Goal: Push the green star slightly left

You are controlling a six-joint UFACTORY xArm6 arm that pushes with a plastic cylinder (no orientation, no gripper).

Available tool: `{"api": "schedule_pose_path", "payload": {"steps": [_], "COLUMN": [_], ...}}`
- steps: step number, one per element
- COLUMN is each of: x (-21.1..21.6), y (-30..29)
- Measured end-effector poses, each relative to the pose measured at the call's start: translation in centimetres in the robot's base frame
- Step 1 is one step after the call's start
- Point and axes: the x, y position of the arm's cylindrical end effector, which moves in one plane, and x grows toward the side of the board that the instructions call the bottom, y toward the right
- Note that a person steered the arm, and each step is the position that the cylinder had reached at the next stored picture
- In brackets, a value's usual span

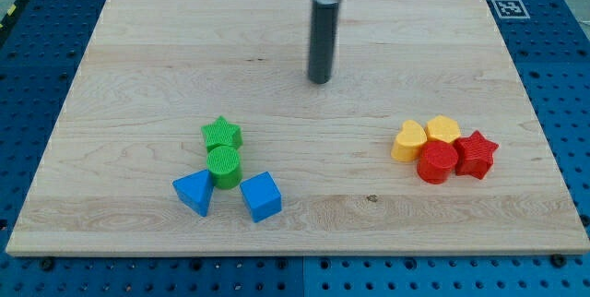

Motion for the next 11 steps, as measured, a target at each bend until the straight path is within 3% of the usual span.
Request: {"api": "schedule_pose_path", "payload": {"steps": [1, 2, 5, 9, 11], "x": [3.1, 4.8, 9.1, 9.1, 9.1], "y": [-5.4, -7.3, -3.4, -18.1, -18.5]}}
